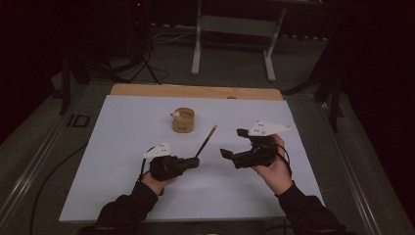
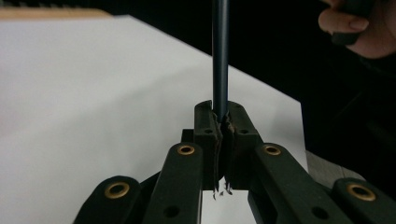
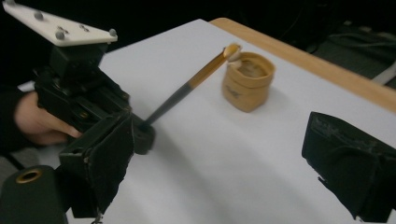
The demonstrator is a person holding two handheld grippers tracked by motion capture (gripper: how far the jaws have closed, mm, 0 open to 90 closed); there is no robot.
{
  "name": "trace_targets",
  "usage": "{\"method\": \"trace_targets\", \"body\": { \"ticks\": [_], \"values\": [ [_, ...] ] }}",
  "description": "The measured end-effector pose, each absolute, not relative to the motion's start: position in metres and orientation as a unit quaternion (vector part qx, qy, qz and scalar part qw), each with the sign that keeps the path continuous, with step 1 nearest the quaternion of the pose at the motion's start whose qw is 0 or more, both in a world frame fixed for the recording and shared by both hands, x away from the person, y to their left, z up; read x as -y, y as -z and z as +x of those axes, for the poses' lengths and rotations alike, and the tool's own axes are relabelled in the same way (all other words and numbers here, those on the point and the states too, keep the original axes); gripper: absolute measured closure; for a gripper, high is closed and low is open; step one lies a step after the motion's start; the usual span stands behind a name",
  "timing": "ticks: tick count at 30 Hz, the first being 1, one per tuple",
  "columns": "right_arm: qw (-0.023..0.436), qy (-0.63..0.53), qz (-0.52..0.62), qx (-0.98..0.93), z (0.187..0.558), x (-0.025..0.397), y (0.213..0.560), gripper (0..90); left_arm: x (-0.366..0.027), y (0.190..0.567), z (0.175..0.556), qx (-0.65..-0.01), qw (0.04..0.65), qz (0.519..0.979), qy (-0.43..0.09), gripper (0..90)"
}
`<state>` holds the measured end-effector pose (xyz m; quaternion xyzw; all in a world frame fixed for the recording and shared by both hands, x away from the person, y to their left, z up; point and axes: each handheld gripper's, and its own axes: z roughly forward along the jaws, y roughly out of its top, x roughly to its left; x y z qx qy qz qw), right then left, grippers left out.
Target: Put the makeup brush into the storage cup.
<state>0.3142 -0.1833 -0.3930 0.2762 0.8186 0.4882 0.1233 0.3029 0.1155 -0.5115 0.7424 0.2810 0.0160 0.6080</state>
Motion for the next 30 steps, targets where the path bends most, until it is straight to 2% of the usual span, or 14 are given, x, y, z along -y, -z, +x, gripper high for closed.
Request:
{"method": "trace_targets", "body": {
  "ticks": [3,9,10,13,19,21,30],
  "values": [
    [0.107,-0.501,0.291,-0.808,0.315,0.176,0.394,9.4,-0.116,0.511,0.301,-0.286,0.602,0.744,-0.052,86.0],
    [0.06,-0.518,0.329,-0.788,0.32,0.167,0.396,10.2,-0.118,0.512,0.301,-0.277,0.599,0.747,-0.079,86.1],
    [0.054,-0.522,0.337,-0.782,0.321,0.166,0.396,14.0,-0.118,0.512,0.3,-0.275,0.598,0.748,-0.083,86.1],
    [0.051,-0.524,0.351,-0.774,0.322,0.161,0.395,15.5,-0.117,0.511,0.3,-0.269,0.601,0.748,-0.087,86.1],
    [0.053,-0.53,0.391,-0.751,0.323,0.155,0.391,34.8,-0.118,0.51,0.3,-0.266,0.609,0.742,-0.085,86.1],
    [0.048,-0.531,0.399,-0.746,0.324,0.155,0.391,35.2,-0.118,0.51,0.3,-0.266,0.608,0.743,-0.087,86.1],
    [-0.005,-0.539,0.421,-0.729,0.332,0.15,0.396,57.4,-0.116,0.51,0.299,-0.257,0.61,0.745,-0.08,86.1]
  ]
}}
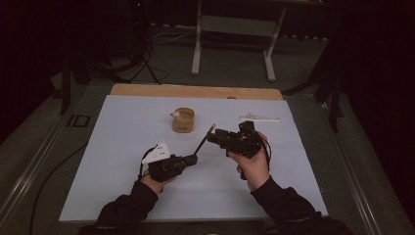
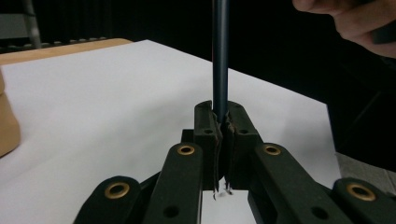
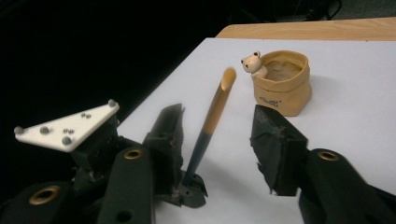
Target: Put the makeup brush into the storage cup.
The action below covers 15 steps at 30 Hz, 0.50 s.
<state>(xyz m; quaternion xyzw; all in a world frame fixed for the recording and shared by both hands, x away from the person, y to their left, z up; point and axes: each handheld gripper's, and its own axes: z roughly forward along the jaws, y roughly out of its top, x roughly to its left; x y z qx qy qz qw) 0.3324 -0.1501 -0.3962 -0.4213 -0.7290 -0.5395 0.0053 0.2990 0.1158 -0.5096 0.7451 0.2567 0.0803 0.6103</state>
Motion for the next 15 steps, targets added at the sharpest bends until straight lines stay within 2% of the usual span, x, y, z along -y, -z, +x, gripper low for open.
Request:
{"method": "trace_targets", "body": {
  "ticks": [3,6,9,15],
  "values": [
    [0.017,0.543,-0.425,0.724,0.3354,0.1502,0.3966,59.0,-0.1148,0.5098,0.299,-0.253,0.613,0.745,-0.073,86.1],
    [0.028,0.545,-0.423,0.723,0.3391,0.149,0.3974,68.1,-0.1143,0.5097,0.2987,-0.253,0.612,0.745,-0.075,86.1],
    [0.032,0.546,-0.421,0.724,0.3397,0.1491,0.3977,81.9,-0.1138,0.5102,0.2987,-0.252,0.609,0.749,-0.073,86.1],
    [0.028,0.553,-0.4,0.73,0.3343,0.1473,0.3952,84.1,-0.1095,0.5069,0.2972,-0.249,0.592,0.762,-0.084,85.8]
  ]
}}
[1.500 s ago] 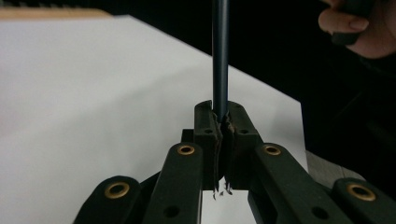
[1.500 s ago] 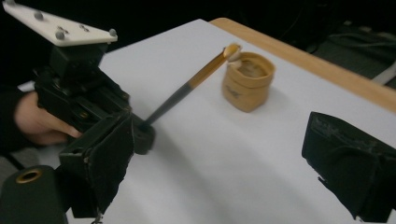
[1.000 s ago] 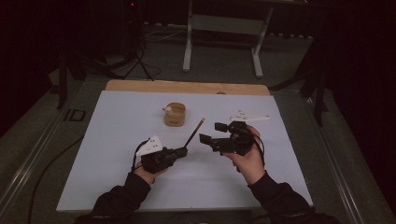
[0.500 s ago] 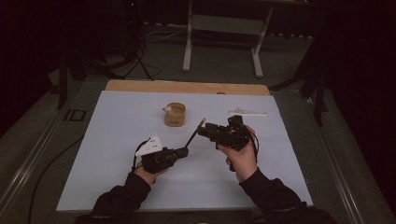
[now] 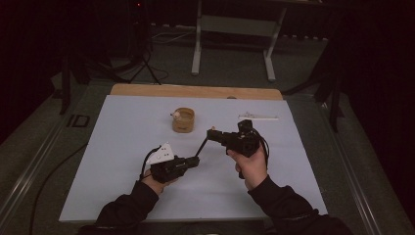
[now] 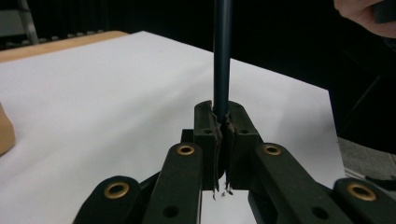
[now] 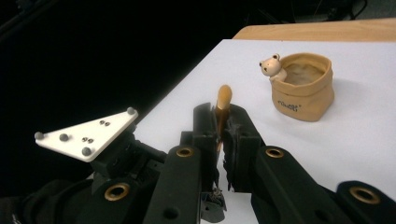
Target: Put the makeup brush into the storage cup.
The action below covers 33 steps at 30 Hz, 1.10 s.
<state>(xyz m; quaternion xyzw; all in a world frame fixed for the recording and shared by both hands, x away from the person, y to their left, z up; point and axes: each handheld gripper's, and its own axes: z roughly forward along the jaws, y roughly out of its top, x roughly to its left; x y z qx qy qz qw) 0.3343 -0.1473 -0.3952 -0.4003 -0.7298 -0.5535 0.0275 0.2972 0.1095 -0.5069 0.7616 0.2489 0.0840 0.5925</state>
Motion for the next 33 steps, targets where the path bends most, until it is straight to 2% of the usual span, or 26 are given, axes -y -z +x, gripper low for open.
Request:
{"method": "trace_targets", "body": {
  "ticks": [3,4,6,8,9,13,17,19,25,33],
  "values": [
    [0.023,0.554,-0.392,0.734,0.333,0.146,0.392,84.2,-0.11,0.505,0.297,-0.254,0.594,0.76,-0.078,85.1],
    [0.023,0.556,-0.389,0.734,0.333,0.146,0.391,84.2,-0.11,0.505,0.298,-0.256,0.594,0.758,-0.076,82.4],
    [0.015,0.553,-0.382,0.74,0.332,0.146,0.388,84.2,-0.109,0.505,0.297,-0.26,0.589,0.761,-0.084,70.1],
    [0.007,0.554,-0.374,0.744,0.331,0.146,0.385,84.2,-0.108,0.506,0.297,-0.257,0.584,0.765,-0.087,65.3],
    [0.001,0.552,-0.369,0.748,0.331,0.146,0.384,84.2,-0.108,0.505,0.296,-0.259,0.58,0.767,-0.09,59.4],
    [-0.019,0.549,-0.352,0.758,0.331,0.147,0.38,84.2,-0.108,0.503,0.295,-0.262,0.58,0.766,-0.092,54.0],
    [-0.037,0.547,-0.346,0.762,0.33,0.149,0.377,84.2,-0.108,0.502,0.295,-0.274,0.567,0.771,-0.099,39.2],
    [-0.045,0.542,-0.342,0.766,0.331,0.149,0.376,84.2,-0.108,0.503,0.294,-0.268,0.563,0.775,-0.1,38.0],
    [-0.08,0.529,-0.34,0.773,0.337,0.154,0.376,84.2,-0.106,0.502,0.292,-0.27,0.55,0.784,-0.098,26.9],
    [-0.094,0.519,-0.337,0.78,0.344,0.16,0.375,84.2,-0.112,0.502,0.292,-0.28,0.533,0.793,-0.085,15.7]
  ]
}}
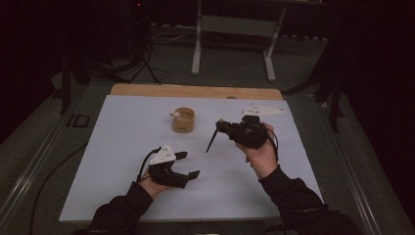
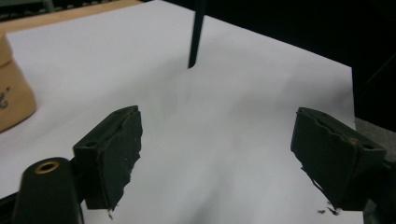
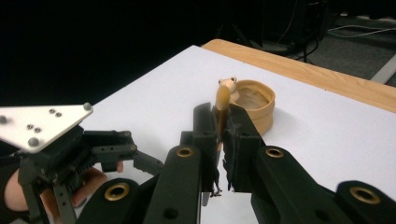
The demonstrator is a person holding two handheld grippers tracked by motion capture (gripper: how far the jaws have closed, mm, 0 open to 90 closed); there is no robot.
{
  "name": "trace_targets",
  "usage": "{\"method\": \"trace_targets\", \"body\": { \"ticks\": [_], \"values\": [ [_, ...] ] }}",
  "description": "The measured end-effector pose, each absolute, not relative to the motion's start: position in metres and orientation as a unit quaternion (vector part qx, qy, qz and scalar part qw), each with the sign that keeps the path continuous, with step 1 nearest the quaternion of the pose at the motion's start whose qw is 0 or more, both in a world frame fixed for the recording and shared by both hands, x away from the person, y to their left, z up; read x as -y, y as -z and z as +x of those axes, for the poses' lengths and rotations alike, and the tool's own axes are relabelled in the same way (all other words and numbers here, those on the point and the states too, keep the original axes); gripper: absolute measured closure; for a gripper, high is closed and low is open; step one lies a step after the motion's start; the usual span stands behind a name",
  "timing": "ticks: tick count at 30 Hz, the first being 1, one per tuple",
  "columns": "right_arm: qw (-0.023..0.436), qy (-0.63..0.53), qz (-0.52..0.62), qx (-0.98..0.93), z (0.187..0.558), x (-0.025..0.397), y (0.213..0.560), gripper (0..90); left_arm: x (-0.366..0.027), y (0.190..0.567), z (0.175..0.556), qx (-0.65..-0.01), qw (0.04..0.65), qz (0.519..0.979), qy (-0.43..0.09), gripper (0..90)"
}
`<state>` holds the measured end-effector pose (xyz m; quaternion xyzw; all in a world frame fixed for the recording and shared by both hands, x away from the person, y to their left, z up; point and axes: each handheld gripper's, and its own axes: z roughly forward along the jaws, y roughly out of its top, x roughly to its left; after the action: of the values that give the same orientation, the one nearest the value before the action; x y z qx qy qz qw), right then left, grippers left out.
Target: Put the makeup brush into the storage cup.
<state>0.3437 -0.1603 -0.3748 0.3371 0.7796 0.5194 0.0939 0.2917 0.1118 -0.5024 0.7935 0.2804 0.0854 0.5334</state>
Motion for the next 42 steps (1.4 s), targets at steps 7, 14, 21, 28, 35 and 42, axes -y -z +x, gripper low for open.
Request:
{"method": "trace_targets", "body": {
  "ticks": [7,14,21,28,35,42],
  "values": [
    [0.119,-0.505,0.322,-0.792,0.352,0.161,0.369,84.1,-0.117,0.502,0.291,-0.291,0.517,0.799,-0.097,1.9],
    [0.136,-0.5,0.298,-0.801,0.367,0.157,0.359,84.1,-0.12,0.503,0.289,-0.299,0.507,0.802,-0.103,1.1],
    [0.142,-0.508,0.285,-0.8,0.386,0.146,0.349,84.1,-0.123,0.504,0.29,-0.299,0.508,0.8,-0.112,1.2],
    [0.165,-0.51,0.273,-0.799,0.403,0.129,0.337,84.1,-0.126,0.503,0.29,-0.305,0.513,0.794,-0.115,1.2],
    [0.16,-0.514,0.269,-0.798,0.417,0.118,0.327,84.2,-0.126,0.504,0.289,-0.303,0.511,0.795,-0.12,1.2],
    [0.162,-0.52,0.269,-0.794,0.431,0.108,0.315,84.1,-0.125,0.505,0.289,-0.3,0.509,0.798,-0.119,1.2]
  ]
}}
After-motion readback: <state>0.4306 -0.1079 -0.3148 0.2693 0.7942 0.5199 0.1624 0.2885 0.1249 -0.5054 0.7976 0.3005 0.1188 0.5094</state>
